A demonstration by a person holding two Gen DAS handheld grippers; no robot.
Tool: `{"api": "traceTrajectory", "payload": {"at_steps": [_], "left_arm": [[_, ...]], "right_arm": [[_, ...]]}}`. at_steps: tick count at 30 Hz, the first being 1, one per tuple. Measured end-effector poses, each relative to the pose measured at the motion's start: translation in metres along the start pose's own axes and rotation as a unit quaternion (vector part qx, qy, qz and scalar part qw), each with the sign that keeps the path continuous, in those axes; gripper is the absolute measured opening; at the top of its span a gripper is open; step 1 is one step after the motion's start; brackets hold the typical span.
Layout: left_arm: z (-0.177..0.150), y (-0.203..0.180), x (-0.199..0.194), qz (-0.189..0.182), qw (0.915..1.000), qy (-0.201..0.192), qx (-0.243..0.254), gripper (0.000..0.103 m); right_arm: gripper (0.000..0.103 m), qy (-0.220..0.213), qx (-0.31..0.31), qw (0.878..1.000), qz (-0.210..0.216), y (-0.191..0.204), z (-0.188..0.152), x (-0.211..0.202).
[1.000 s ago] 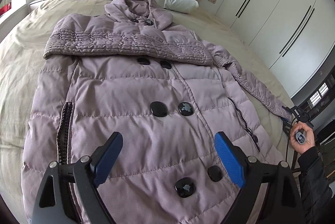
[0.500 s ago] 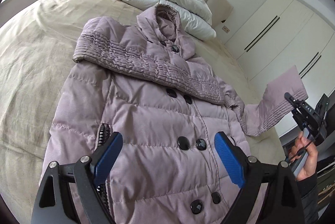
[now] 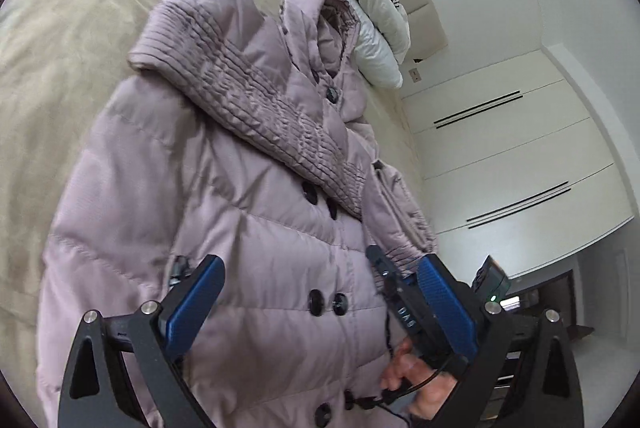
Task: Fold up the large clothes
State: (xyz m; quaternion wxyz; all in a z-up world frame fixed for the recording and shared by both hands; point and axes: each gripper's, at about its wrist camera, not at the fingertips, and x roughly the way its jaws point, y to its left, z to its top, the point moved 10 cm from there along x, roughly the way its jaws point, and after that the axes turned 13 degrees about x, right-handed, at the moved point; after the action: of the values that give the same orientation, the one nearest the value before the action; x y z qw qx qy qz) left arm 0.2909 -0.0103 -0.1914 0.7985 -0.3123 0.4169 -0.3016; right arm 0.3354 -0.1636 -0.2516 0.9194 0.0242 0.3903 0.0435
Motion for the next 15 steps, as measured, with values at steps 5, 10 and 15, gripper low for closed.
{"api": "traceTrajectory", "payload": {"at_steps": [5,10,15], "left_arm": [[0.022,-0.029,0.048,-0.055,0.9968,0.058,-0.008,0.103],[0.024,-0.042,0.089,-0.049,0.9899,0.133,-0.008,0.103],[0.019,-0.038,0.118,-0.053,0.9841,0.164,-0.042,0.098]], "right_arm": [[0.021,-0.020,-0.058,0.998,-0.027,0.011,0.001,-0.003],[0.021,-0.031,-0.095,0.994,-0.043,0.008,0.006,-0.014],[0.022,-0.038,-0.116,0.991,-0.049,0.006,0.003,-0.014]]}}
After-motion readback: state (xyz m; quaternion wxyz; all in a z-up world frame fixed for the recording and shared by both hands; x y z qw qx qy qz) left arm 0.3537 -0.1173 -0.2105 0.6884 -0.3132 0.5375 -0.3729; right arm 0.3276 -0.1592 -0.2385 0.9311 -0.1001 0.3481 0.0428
